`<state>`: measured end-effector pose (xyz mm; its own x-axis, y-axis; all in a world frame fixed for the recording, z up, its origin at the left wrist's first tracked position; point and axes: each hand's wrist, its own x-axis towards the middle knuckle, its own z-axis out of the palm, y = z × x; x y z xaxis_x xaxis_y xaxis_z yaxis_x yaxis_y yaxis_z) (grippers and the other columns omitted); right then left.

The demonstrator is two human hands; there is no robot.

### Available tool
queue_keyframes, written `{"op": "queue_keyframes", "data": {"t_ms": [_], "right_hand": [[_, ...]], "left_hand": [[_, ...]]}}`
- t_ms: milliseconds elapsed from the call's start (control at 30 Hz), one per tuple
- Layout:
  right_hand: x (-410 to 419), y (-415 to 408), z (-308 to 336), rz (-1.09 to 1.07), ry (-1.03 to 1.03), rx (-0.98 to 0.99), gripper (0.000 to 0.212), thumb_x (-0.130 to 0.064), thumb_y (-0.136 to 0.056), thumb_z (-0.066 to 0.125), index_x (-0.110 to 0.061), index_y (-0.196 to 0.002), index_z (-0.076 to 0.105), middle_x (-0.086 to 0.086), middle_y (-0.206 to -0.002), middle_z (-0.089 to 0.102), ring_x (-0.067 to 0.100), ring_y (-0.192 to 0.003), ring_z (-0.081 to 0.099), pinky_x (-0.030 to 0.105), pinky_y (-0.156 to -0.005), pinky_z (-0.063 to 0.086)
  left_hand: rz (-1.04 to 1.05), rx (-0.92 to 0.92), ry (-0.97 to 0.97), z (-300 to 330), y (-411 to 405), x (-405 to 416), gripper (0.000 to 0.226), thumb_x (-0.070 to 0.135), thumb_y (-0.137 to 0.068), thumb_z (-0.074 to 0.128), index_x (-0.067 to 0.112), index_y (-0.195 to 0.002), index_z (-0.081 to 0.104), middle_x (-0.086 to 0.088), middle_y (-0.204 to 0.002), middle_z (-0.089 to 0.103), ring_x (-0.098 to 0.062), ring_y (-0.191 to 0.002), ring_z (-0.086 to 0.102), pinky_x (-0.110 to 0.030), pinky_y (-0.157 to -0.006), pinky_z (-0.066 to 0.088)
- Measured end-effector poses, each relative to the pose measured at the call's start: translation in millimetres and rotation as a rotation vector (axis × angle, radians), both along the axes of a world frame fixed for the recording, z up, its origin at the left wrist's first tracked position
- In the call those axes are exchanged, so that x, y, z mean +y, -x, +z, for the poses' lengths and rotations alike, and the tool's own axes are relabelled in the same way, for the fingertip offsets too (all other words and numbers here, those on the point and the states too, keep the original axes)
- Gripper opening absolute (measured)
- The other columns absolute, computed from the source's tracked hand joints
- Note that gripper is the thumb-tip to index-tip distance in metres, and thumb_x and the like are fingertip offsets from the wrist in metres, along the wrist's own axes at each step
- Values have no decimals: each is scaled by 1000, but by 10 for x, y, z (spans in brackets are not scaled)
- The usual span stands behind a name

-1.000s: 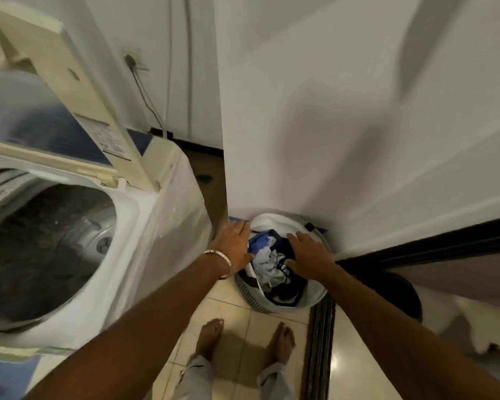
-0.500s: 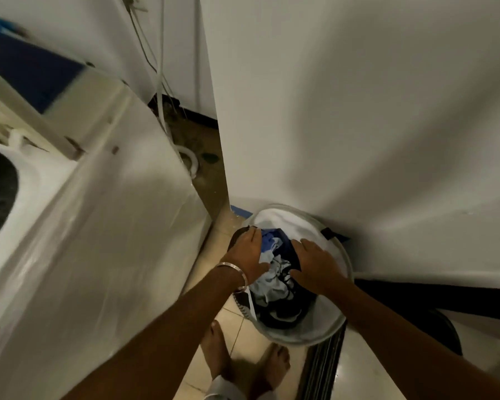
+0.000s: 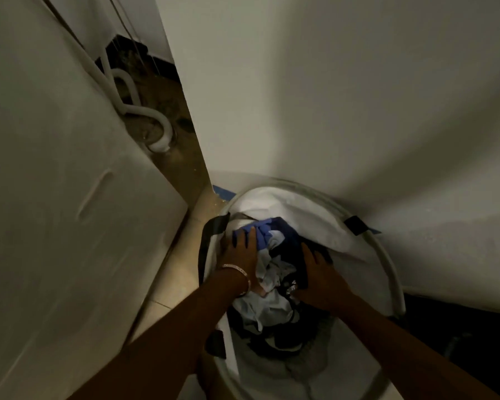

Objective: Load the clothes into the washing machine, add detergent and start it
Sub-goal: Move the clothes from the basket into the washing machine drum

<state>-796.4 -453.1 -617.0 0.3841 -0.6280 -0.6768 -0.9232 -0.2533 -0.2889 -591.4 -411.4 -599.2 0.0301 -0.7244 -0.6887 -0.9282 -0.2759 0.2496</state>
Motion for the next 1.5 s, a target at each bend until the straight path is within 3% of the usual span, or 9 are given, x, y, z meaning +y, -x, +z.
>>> {"op": "queue_keyframes", "data": {"t_ms": [233,400,500,600,733,900,1133,1300,1500], "right_hand": [[151,-107,-285,-384,-31,-223,135,-71,-53,78,-14,-154,9,8,-154,34,26,-139,38,36,-112,36],[228,-60,-506,-425,-2,-144,116,-78,-50,71,-34,-149,31,4,-155,29,27,-144,28,40,-117,29],[247,-91,-491,-807,-319,-293,99,-34,-67,87,-22,-149,33,8,-152,36,26,-135,40,36,-104,39],[283,-61,-537,-1025,-498,-449,85,0,-74,80,-12,-147,37,9,-140,50,28,-125,51,36,-95,45],[350,-27,-518,-1236,-560,-522,66,-10,-78,78,-13,-138,52,11,-134,58,31,-115,58,44,-99,48],[395,-57,-221,-1332,-611,-590,43,-11,-86,68,-11,-129,59,13,-117,68,34,-103,66,48,-89,54],[491,-264,450,-1497,-721,-761,46,-33,-50,94,-16,-90,80,12,-99,75,26,-86,73,36,-73,60],[547,-293,1175,-1446,-652,-714,44,-29,-82,71,-3,-117,62,20,-99,66,33,-84,63,30,-52,55],[553,-203,1909,-1343,-597,-688,38,-11,-85,58,-10,-123,65,22,-111,71,42,-98,69,49,-82,56]], "left_hand": [[436,111,-85,-332,185,80,135,29,-64,87,6,-150,-14,-22,-148,29,-35,-130,42,-42,-105,39],[649,135,-187,-512,103,238,135,58,-43,86,21,-151,14,-16,-157,16,-36,-145,18,-49,-118,21],[863,422,-327,-531,115,247,148,77,-31,75,24,-152,9,-10,-159,16,-33,-146,16,-50,-119,15],[1263,675,-389,-407,167,211,104,29,-66,85,11,-148,23,-15,-147,38,-33,-135,40,-39,-110,36],[1306,830,-254,-580,204,260,159,52,-12,95,8,-148,26,-13,-150,39,-29,-136,41,-45,-113,35],[1437,1000,-363,-17,147,264,65,9,-75,79,4,-133,51,-17,-133,57,-30,-115,57,-41,-96,47],[1455,1034,-345,727,-27,409,77,25,-58,87,10,-127,57,-18,-119,65,-32,-101,64,-46,-88,54],[1427,1072,-321,1183,-98,474,112,31,-25,95,16,-129,57,-18,-119,65,-37,-105,65,-52,-86,56],[1355,1118,-237,1948,-108,555,83,24,-43,89,16,-122,64,-17,-116,68,-36,-104,65,-48,-86,56]]}}
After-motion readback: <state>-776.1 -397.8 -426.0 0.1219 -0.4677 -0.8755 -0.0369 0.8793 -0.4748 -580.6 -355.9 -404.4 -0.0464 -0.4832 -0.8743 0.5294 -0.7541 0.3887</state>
